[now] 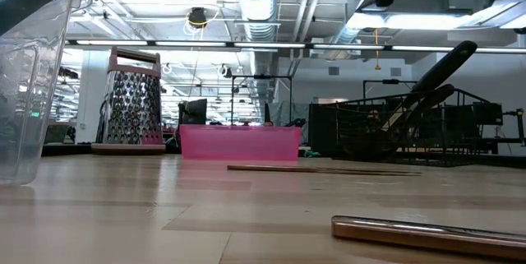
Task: Pick & Place Kitchen Items
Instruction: Put the black ladle into the wire basket
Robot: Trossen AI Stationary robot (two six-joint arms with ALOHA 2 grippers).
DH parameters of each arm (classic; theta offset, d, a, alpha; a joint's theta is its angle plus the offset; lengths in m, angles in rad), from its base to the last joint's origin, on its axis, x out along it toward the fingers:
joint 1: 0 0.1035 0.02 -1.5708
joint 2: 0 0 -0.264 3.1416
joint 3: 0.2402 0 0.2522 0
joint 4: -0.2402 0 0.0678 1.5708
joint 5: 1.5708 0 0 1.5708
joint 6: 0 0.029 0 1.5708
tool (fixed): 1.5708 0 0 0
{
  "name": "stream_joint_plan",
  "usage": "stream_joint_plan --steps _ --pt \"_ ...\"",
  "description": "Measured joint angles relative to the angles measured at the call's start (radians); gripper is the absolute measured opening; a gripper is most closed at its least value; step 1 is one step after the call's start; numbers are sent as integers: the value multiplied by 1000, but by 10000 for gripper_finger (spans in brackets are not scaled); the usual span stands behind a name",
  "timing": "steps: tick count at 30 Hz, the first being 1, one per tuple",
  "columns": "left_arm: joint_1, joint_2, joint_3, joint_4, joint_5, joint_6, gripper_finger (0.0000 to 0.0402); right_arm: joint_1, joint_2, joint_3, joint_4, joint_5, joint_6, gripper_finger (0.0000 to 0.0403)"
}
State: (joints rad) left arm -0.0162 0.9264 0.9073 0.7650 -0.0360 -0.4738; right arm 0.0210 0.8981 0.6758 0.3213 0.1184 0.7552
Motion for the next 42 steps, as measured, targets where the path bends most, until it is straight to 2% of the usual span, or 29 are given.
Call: stream_joint_plan --steps 7,14,18,26,33,42 --pt "0 21 0 -3 -202 57 51 -101 -87 0 23 -211 -108 221" --pt "0 65 0 -13 -308 59 51 -213 -165 0 24 -378 -153 221" --pt "0 73 0 -24 -364 50 51 -272 -196 0 27 -431 -162 221" --pt "0 87 0 -19 -486 54 51 -354 -213 14 27 -436 -104 221" --pt "1 106 0 -28 -494 89 51 -391 -213 63 27 -481 -100 221" --pt "1 67 0 -33 -396 -51 51 -397 -211 144 28 -483 -80 221"
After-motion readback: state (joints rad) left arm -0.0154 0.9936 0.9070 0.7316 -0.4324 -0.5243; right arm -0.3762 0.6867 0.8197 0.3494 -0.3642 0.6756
